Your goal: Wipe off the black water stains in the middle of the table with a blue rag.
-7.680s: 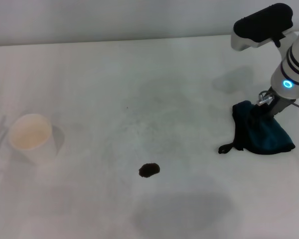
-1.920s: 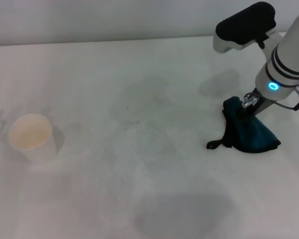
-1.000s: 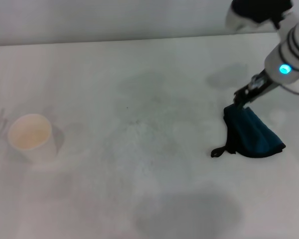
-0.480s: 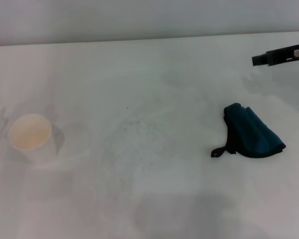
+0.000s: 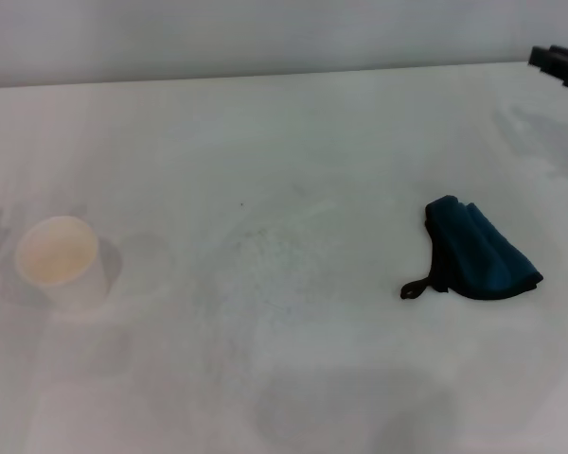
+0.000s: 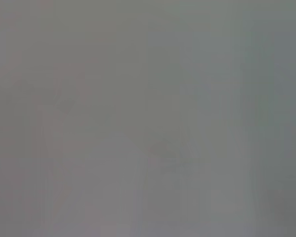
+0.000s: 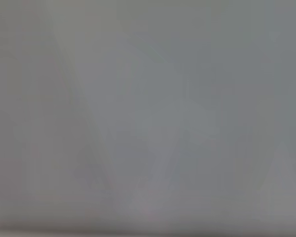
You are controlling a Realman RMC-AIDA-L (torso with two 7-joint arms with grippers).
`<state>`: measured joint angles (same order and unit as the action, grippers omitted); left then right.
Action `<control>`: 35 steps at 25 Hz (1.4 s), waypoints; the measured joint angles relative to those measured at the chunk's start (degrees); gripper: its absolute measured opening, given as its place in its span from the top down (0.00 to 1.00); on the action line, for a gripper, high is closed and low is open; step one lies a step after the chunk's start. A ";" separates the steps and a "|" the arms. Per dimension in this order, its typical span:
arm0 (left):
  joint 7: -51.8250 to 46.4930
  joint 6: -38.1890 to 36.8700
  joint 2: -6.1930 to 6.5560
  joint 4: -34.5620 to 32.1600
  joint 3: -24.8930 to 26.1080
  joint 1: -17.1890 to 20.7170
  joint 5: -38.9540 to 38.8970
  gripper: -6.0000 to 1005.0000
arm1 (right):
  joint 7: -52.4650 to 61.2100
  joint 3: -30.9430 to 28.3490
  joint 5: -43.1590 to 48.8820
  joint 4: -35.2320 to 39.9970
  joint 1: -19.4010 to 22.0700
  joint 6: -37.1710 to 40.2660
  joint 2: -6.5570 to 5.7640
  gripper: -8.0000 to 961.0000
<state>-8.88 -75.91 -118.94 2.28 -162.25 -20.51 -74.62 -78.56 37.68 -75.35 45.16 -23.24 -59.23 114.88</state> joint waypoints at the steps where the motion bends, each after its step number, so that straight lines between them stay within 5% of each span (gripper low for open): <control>1: 0.00 0.40 0.01 0.01 0.00 -0.07 0.00 0.13 | -4.16 -1.17 -3.46 -2.04 0.22 -0.29 0.00 0.68; 15: 0.00 1.12 0.03 -0.31 0.00 -0.79 -0.62 0.13 | -62.91 -2.70 -42.62 -29.37 2.00 -6.75 0.28 0.68; 20: 0.00 0.79 -0.09 -0.45 0.00 -0.56 -1.56 0.13 | -78.54 -2.74 -48.45 -35.89 1.87 -11.48 0.38 0.68; 35: 2.78 1.79 -0.28 -4.99 -0.05 0.09 -7.69 0.13 | -82.16 -3.59 -49.11 -38.33 1.49 -5.20 0.43 0.66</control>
<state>-6.10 -74.11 -119.22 -2.71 -162.30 -20.42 -82.31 -160.71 34.09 -124.45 6.83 -21.75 -64.43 115.31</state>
